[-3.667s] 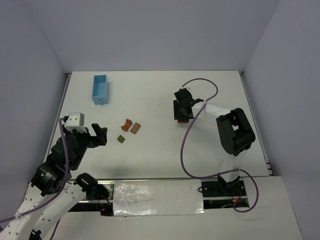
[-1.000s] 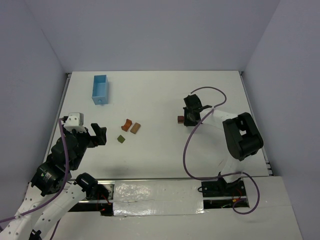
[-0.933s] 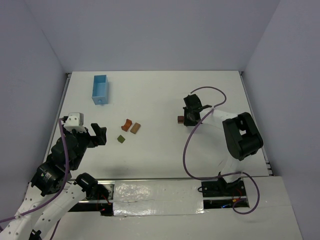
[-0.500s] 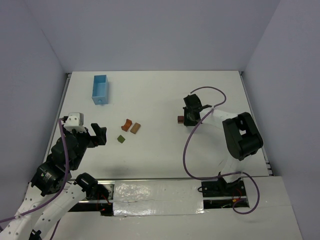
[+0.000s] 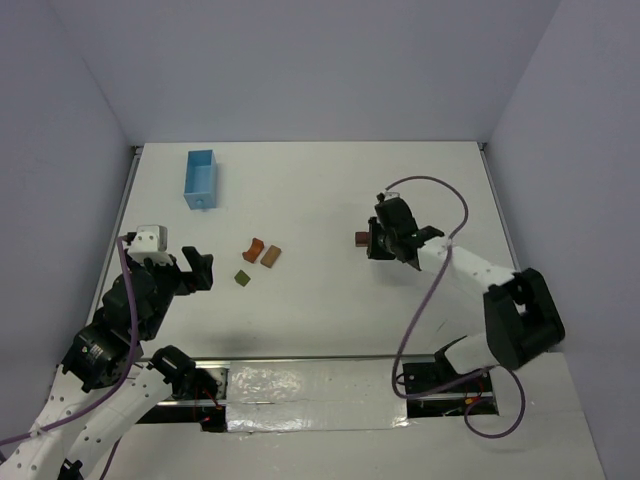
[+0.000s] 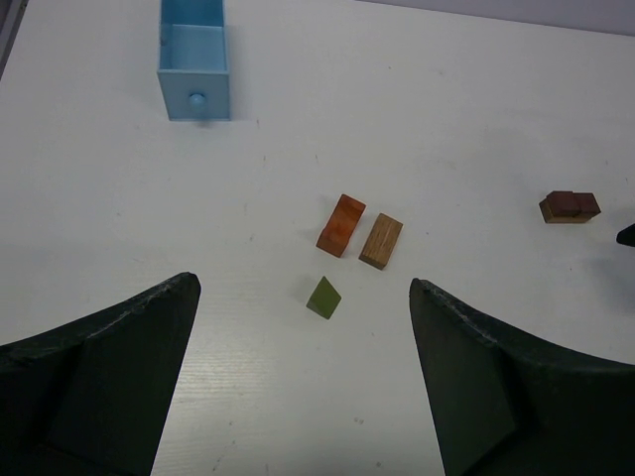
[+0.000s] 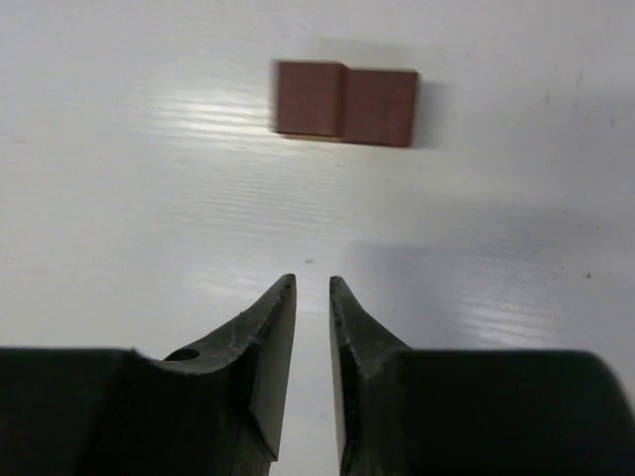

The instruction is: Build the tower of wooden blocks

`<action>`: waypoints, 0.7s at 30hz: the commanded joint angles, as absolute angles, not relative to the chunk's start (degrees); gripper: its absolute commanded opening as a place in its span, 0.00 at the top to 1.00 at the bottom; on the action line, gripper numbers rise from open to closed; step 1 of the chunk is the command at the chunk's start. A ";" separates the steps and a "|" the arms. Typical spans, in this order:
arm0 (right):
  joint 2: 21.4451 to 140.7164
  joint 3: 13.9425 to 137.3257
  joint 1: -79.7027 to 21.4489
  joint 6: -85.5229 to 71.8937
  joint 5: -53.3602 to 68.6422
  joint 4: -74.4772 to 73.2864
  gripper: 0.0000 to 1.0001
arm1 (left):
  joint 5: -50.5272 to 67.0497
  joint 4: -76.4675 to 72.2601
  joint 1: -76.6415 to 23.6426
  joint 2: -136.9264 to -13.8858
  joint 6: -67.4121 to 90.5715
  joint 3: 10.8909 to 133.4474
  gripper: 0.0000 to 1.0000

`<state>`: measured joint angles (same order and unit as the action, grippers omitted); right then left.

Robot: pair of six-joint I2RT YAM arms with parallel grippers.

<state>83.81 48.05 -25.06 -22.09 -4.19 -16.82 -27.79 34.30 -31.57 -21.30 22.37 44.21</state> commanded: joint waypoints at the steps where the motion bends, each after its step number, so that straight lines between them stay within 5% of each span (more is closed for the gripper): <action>1: 74.63 47.82 -31.34 -23.81 -4.39 -13.81 0.71 | -27.95 32.17 -31.47 -22.15 21.44 44.30 0.00; 3: 73.04 47.11 -35.49 -23.12 -2.82 -8.55 0.56 | -28.56 32.25 -31.46 -22.50 21.62 44.38 0.01; 5: 76.35 48.68 -40.50 -19.53 -0.45 -4.23 0.25 | -28.83 32.34 -31.47 -22.67 21.71 44.38 0.01; 6: 78.29 50.00 -41.74 -17.77 -0.27 -3.52 0.00 | -28.92 32.43 -31.46 -22.59 21.80 44.56 0.00; 21: 115.66 88.67 -49.57 1.21 3.08 -17.31 0.00 | -29.36 32.78 -31.55 -22.76 21.88 44.47 0.01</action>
<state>113.93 84.18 -48.42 -3.51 3.70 -13.15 -28.51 34.37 -31.57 -22.37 22.44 44.21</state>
